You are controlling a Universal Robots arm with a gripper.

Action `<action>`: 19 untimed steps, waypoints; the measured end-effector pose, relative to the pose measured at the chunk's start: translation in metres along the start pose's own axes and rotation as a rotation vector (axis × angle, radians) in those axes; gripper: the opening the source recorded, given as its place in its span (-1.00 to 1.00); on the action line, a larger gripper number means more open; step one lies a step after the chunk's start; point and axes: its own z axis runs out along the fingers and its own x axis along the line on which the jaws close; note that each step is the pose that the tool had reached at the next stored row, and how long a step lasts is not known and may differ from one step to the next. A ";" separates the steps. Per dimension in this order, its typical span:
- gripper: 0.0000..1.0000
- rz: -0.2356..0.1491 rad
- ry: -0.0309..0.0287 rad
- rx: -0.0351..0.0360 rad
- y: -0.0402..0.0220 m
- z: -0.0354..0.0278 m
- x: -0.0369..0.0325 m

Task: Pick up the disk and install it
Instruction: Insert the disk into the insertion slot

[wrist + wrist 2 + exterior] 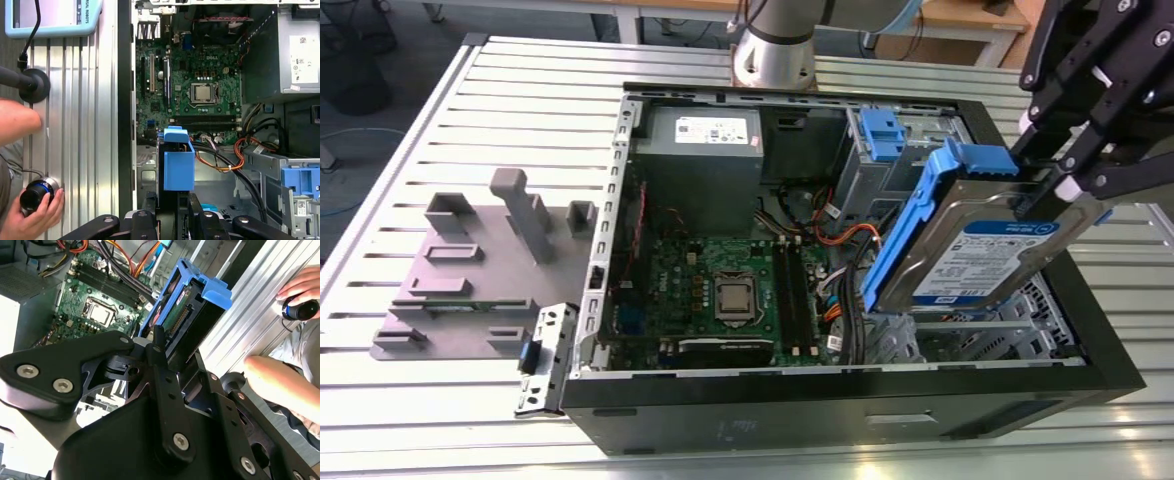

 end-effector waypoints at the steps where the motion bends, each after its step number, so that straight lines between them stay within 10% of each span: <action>1: -0.30 0.000 0.0001 -0.0001 -0.0013 0.0006 0.0000; 19: -0.30 0.000 0.0000 -0.0001 -0.0232 0.0055 -0.0006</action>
